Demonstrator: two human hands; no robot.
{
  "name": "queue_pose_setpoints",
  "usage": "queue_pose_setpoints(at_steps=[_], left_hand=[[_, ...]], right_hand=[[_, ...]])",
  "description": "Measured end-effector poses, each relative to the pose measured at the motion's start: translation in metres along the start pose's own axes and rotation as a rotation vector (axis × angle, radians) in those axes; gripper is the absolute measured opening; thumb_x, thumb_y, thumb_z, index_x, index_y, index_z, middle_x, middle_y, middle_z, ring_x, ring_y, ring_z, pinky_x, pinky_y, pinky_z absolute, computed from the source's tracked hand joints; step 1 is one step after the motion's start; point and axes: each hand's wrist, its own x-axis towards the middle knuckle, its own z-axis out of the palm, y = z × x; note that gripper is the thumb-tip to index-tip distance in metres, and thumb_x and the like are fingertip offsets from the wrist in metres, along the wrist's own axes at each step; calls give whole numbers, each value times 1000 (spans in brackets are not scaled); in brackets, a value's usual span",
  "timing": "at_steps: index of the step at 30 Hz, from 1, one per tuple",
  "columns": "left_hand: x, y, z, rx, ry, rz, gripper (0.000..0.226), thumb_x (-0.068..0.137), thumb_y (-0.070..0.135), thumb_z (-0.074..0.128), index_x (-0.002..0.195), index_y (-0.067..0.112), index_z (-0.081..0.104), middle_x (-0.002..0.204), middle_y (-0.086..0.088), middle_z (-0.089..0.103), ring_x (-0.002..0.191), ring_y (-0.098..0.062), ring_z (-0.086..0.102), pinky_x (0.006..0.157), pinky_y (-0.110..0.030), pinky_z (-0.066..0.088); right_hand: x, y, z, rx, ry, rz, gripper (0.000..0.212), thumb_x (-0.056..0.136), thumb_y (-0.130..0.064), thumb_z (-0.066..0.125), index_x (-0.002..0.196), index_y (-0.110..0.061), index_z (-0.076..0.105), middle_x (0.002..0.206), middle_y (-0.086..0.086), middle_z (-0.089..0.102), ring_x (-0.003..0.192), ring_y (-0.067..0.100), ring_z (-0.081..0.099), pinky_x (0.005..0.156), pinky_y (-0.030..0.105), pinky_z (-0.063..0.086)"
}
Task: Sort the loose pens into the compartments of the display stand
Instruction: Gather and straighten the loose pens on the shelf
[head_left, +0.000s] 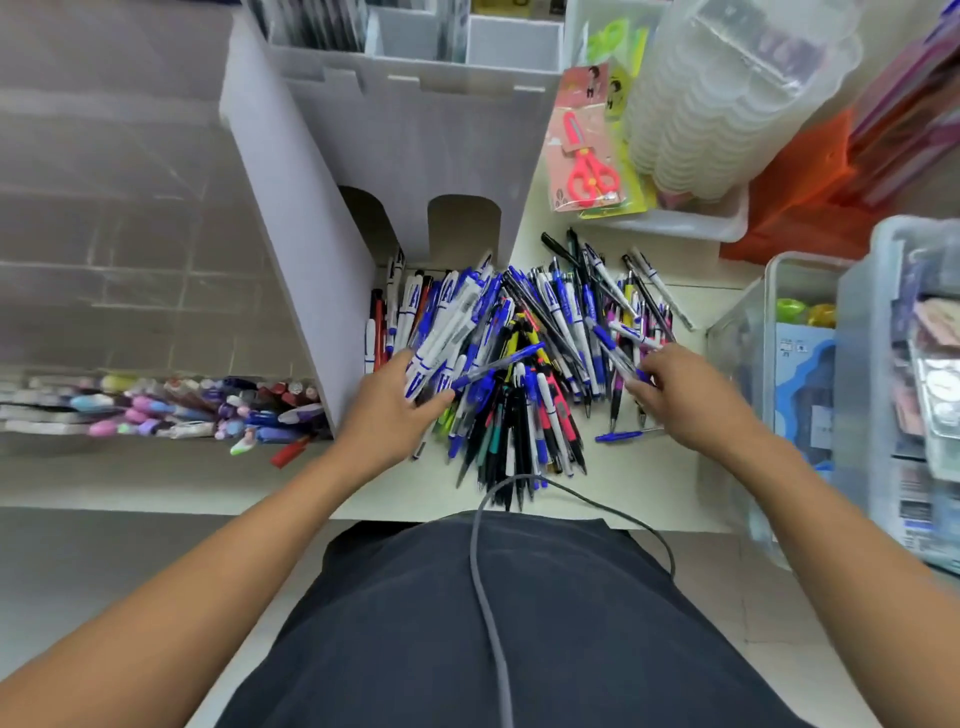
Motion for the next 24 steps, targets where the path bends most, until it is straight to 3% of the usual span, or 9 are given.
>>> queue_pose_setpoints(at_steps=[3,5,6,8,10,13,16,20,24], left_hand=[[22,11,0,-18,169,-54,34,92,31,71,119,14,59,94,2,67,74,-18,61,59,-26,41],[33,14,1,-17,285,-99,31,92,28,70,112,8,59,90,-3,66,66,-10,54,53,-22,35],[37,17,2,-20,332,-126,28,92,26,70,108,6,58,87,-4,65,63,-5,51,50,-17,33],[38,22,4,7,397,-176,22,94,21,67,102,5,53,76,2,55,60,-1,45,44,-13,32],[35,27,5,58,419,-190,20,96,18,64,105,7,50,74,8,47,60,-4,46,45,-15,31],[32,26,6,113,386,-184,25,94,14,67,112,7,50,89,2,55,73,-18,57,61,-27,43],[32,22,4,122,342,-202,31,90,8,70,113,7,51,97,-1,54,84,-20,56,70,-30,45],[31,24,0,81,312,-226,29,89,6,69,112,7,52,96,1,52,84,-19,55,72,-30,44],[32,27,-1,25,301,-280,36,90,8,69,108,14,39,97,-1,54,83,-22,58,69,-32,48]], right_hand=[[17,-21,14,276,48,142,39,94,-27,67,62,-15,48,59,3,49,60,26,48,56,34,29],[19,-38,20,460,158,281,22,90,-29,70,80,-13,60,68,3,58,70,27,57,62,32,37],[15,-46,22,523,231,338,25,89,-34,72,94,-12,61,79,4,61,79,27,61,67,33,43],[4,-57,25,531,283,392,63,82,-54,73,125,-11,53,116,10,59,108,31,59,88,41,51],[-10,-68,29,511,136,404,109,69,-77,71,149,-15,31,147,14,39,134,35,43,108,51,44],[-26,-74,42,446,-56,384,137,54,-82,77,156,-18,12,155,13,24,141,38,33,111,51,37],[-26,-75,57,377,-41,372,136,49,-77,83,150,-17,15,146,14,27,133,38,40,105,49,44],[-21,-79,63,358,-6,314,124,50,-76,84,140,-16,22,138,12,30,116,34,53,91,47,52],[-28,-78,62,383,69,312,107,60,-71,82,133,-15,28,135,10,35,113,32,54,84,42,51]])
